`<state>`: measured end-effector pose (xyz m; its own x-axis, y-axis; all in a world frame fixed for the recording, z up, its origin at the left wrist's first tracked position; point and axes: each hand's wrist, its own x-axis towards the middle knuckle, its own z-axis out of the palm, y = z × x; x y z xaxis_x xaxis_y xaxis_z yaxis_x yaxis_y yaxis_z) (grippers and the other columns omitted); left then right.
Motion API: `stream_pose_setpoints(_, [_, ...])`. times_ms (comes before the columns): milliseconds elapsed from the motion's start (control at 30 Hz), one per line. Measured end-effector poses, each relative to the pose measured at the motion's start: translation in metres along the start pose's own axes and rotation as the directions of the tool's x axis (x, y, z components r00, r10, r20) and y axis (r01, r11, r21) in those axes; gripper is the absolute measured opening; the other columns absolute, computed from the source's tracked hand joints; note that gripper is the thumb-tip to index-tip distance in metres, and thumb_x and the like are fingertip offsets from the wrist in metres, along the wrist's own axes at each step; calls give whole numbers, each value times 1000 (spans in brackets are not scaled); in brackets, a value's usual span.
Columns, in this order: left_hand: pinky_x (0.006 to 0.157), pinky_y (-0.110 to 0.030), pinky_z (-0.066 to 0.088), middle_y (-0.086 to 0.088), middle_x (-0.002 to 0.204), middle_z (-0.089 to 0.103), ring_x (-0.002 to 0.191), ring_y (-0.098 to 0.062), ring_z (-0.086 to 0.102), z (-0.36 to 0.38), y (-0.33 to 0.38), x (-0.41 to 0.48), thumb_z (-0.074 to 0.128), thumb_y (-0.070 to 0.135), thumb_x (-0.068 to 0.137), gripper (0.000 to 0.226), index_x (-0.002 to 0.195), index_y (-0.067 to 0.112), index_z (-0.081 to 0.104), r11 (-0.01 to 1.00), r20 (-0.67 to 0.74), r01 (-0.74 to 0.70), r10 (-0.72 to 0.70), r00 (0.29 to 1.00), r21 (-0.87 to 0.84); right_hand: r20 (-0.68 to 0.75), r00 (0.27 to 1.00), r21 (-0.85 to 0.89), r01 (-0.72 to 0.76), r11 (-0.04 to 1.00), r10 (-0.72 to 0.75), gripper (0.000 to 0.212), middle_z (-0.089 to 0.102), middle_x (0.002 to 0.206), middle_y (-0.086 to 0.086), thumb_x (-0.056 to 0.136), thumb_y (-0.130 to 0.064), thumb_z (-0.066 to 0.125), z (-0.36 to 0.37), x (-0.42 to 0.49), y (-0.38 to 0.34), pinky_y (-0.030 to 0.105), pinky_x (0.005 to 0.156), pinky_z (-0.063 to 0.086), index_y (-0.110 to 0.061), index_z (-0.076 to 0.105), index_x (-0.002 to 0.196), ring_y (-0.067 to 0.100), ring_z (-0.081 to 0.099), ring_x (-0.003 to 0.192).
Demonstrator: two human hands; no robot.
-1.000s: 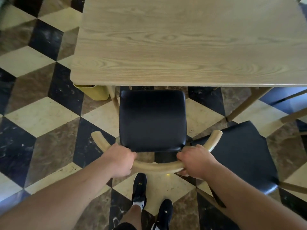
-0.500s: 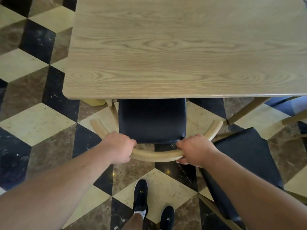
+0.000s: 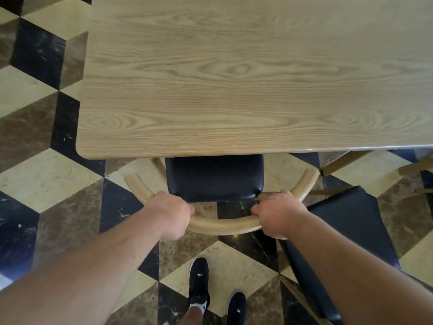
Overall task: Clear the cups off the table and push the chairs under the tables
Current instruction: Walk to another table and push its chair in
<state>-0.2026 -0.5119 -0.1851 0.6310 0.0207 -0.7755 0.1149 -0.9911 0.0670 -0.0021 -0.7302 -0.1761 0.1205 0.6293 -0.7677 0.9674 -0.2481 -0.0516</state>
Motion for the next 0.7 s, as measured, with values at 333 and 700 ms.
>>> stream_pose_setpoints(333, [71,-41,54,7,84,62,76,-21,62,-1,-1,-1,62,30,93,20,113,30,63,999,24,-36,36,999,-14,17,1000,-4,17,1000,-17,21,65,101,-9,96,-30,63,-1,-2,0,50,93,44,-39,65,116,19,60,95])
stream_pose_setpoints(700, [57,-36,43,10,81,64,72,-16,60,3,4,-5,60,30,88,28,113,38,68,996,-20,56,-57,998,-75,-8,1000,13,11,1000,-11,18,60,92,-14,93,-34,61,3,-4,-1,45,81,45,-42,63,108,17,58,87])
